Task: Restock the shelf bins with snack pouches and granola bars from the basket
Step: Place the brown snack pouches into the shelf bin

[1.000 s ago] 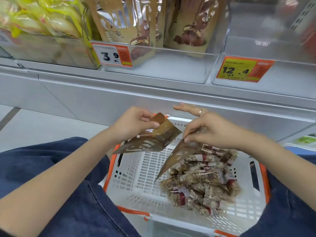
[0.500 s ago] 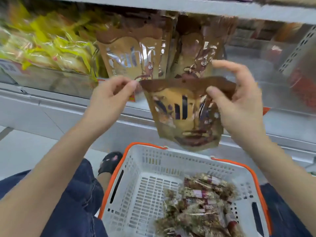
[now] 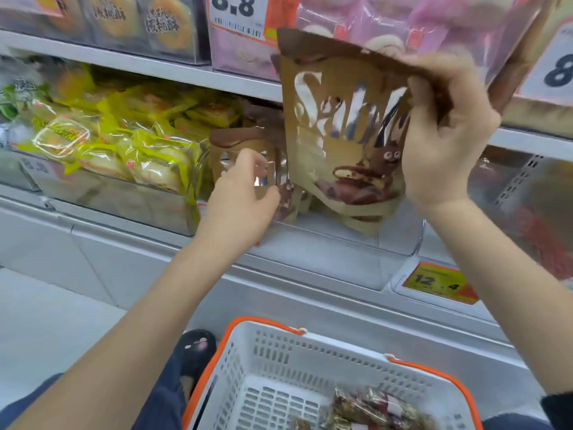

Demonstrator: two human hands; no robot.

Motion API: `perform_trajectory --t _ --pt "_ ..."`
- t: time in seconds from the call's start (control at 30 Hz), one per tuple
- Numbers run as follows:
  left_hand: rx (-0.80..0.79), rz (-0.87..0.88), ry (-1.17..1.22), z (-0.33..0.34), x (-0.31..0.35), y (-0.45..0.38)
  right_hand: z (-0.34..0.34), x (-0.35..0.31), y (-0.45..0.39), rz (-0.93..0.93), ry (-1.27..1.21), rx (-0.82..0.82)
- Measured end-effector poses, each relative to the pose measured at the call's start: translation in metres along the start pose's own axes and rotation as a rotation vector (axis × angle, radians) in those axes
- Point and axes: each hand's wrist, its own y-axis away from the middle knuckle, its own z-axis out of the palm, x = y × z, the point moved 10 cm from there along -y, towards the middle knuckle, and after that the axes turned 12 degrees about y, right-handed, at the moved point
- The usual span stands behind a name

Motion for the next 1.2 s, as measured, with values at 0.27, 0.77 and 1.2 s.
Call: perform_trajectory --t 0.27,0.77,1.2 --pt "-0.448 -0.017 -0.535 0.053 -0.031 0.019 0.051 0.068 0.107 0.404 0.135 -0.643" --pt "-0.462 0.074 -0.488 0.080 -0.006 0.042 0.017 0.089 0.084 0.473 0.242 -0.735" --pt "-0.467 0.234 -0.221 0.137 -0.028 0.142 -0.136 0.095 0.305 0.955 0.240 -0.679"
